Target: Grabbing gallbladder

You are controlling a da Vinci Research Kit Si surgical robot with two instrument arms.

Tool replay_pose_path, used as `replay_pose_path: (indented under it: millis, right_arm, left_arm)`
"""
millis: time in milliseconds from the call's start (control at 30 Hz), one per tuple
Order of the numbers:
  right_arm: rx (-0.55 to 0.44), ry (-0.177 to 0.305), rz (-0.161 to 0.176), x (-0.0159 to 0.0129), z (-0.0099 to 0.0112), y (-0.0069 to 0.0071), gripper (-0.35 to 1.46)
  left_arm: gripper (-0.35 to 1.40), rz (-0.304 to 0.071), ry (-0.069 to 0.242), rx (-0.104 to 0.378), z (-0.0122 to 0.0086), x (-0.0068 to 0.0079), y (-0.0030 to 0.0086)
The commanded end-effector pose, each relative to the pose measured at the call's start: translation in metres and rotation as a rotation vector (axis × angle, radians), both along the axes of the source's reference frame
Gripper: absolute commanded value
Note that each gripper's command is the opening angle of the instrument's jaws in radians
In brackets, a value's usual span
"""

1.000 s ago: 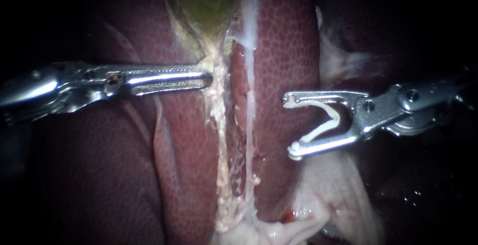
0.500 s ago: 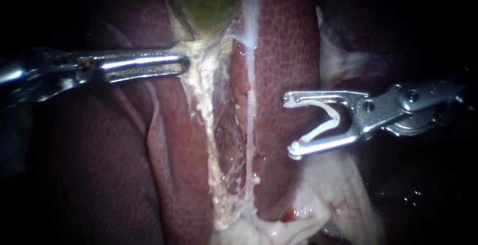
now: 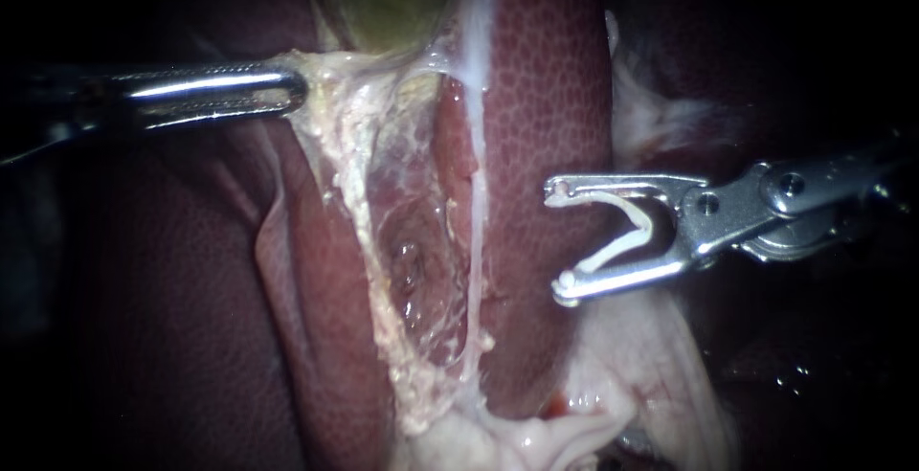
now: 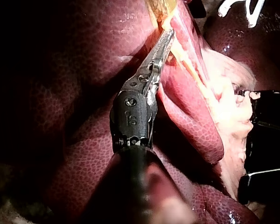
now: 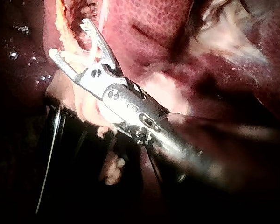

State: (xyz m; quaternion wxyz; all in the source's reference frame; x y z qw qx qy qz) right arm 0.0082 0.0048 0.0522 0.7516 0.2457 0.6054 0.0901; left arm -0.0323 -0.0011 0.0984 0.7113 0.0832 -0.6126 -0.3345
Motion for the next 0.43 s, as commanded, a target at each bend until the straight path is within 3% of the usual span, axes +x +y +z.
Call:
replay_pose_path:
  millis: [33,433]
  right_arm:
    - [0.000,0.000,0.000,0.0000,0.0000,0.0000,0.60]
    - [0.000,0.000,0.000,0.0001,0.0000,0.0000,0.60]
  left_arm:
    - [-0.35,-0.001,0.001,0.000,0.0001,0.0000,0.0000]
    - [-0.35,-0.005,0.004,-0.001,0.0002,-0.0001,-0.0002]
